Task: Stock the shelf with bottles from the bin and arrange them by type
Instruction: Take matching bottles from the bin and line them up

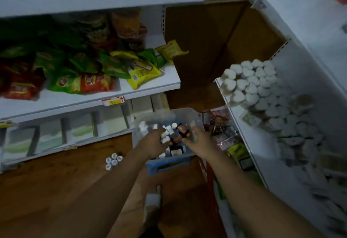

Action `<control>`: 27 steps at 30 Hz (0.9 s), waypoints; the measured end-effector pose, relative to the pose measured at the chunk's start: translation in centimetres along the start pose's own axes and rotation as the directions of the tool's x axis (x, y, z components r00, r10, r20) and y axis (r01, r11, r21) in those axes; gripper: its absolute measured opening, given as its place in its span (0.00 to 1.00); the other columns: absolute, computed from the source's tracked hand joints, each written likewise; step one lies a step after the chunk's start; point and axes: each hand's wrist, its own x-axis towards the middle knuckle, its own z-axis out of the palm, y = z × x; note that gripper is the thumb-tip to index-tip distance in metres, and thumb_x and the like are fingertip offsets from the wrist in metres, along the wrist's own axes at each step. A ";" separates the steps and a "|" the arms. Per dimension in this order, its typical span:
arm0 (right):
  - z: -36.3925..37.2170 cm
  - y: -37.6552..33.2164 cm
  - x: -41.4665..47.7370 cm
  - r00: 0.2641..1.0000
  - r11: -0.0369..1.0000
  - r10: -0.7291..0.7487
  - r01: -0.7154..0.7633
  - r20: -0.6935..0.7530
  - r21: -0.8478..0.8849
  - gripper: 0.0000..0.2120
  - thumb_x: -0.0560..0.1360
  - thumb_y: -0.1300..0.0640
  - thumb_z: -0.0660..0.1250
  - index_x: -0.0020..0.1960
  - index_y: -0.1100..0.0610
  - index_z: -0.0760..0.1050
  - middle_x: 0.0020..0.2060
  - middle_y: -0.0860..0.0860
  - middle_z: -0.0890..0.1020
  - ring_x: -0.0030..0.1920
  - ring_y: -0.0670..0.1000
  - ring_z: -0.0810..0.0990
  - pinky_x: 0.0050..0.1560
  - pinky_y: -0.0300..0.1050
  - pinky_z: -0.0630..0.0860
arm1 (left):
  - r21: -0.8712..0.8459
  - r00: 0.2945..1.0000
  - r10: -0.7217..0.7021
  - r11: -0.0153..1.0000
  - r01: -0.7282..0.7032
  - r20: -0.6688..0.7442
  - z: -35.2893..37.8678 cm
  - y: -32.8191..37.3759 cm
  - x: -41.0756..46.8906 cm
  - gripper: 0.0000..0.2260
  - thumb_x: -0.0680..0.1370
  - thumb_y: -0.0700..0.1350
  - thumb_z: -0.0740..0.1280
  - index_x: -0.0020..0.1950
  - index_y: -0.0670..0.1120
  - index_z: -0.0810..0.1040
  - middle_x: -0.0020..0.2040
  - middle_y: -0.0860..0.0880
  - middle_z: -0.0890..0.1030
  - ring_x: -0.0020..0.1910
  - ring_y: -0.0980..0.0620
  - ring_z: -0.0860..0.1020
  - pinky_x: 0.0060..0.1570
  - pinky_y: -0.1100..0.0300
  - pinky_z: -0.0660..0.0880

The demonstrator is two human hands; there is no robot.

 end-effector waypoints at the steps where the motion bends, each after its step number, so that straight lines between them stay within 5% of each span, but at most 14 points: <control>1: 0.7 0.7 1.6 0.999 0.999 0.043 -0.043 0.004 0.009 0.28 0.81 0.47 0.70 0.77 0.55 0.67 0.69 0.54 0.75 0.69 0.58 0.75 0.56 0.44 0.69 | 0.006 0.999 -0.015 1.000 0.014 0.052 1.3 -0.8 2.1 0.25 0.82 0.51 0.70 0.77 0.44 0.69 0.68 0.41 0.78 0.62 0.41 0.80 0.59 0.50 0.78; 4: 3.0 2.7 6.9 0.990 0.990 0.141 -0.141 0.002 -0.011 0.28 0.80 0.45 0.70 0.76 0.53 0.68 0.65 0.55 0.76 0.63 0.59 0.78 0.54 0.46 0.72 | 0.021 0.987 -0.007 1.000 0.004 0.162 5.2 -2.7 8.1 0.21 0.82 0.46 0.70 0.73 0.42 0.71 0.64 0.40 0.78 0.58 0.39 0.79 0.58 0.44 0.78; 9: 8.1 8.1 16.9 0.985 0.978 0.170 -0.170 -0.012 -0.121 0.31 0.70 0.44 0.65 0.71 0.52 0.70 0.57 0.58 0.79 0.56 0.60 0.80 0.55 0.54 0.79 | 0.170 0.964 0.010 0.984 -0.057 0.267 10.6 -4.5 16.4 0.11 0.81 0.44 0.68 0.60 0.40 0.80 0.56 0.39 0.81 0.55 0.39 0.80 0.53 0.48 0.78; 15: 10.7 7.5 22.8 0.993 0.892 0.120 -0.104 0.009 -0.441 0.21 0.81 0.56 0.64 0.73 0.55 0.68 0.64 0.58 0.77 0.66 0.61 0.77 0.65 0.54 0.74 | 0.375 0.982 -0.010 0.925 -0.063 0.190 15.6 -6.9 21.5 0.24 0.81 0.56 0.65 0.75 0.49 0.71 0.69 0.43 0.75 0.65 0.41 0.75 0.58 0.44 0.76; 17: 11.4 8.3 24.5 0.991 0.864 0.131 -0.112 0.004 -0.491 0.17 0.82 0.54 0.61 0.70 0.55 0.69 0.61 0.58 0.78 0.63 0.61 0.78 0.61 0.56 0.76 | 0.415 0.983 -0.033 0.909 -0.046 0.182 16.2 -7.1 22.2 0.25 0.83 0.57 0.64 0.77 0.49 0.68 0.69 0.41 0.73 0.67 0.41 0.73 0.58 0.44 0.75; 21: 12.0 9.6 26.4 0.996 0.857 0.073 -0.032 0.059 -0.515 0.21 0.86 0.47 0.50 0.68 0.56 0.74 0.56 0.53 0.77 0.51 0.54 0.76 0.44 0.41 0.69 | 0.442 0.987 -0.025 0.896 -0.050 0.162 16.0 -7.4 22.2 0.17 0.83 0.54 0.65 0.70 0.50 0.75 0.65 0.43 0.77 0.66 0.42 0.74 0.56 0.45 0.76; 24: 12.1 10.0 27.0 0.996 0.882 0.081 -0.059 0.027 -0.468 0.21 0.79 0.39 0.54 0.57 0.52 0.78 0.52 0.52 0.83 0.51 0.56 0.80 0.58 0.54 0.77 | 0.395 0.982 -0.055 0.918 -0.020 0.179 15.2 -7.5 21.8 0.15 0.82 0.52 0.66 0.67 0.48 0.78 0.65 0.43 0.78 0.68 0.41 0.73 0.62 0.44 0.77; 27: 11.4 8.6 25.5 0.997 0.868 0.071 -0.066 -0.007 -0.492 0.17 0.78 0.51 0.69 0.65 0.54 0.73 0.57 0.57 0.81 0.59 0.60 0.80 0.62 0.57 0.77 | 0.364 0.981 -0.033 0.931 -0.039 0.192 14.2 -6.7 20.8 0.16 0.83 0.50 0.65 0.70 0.45 0.75 0.67 0.40 0.76 0.68 0.38 0.73 0.65 0.43 0.76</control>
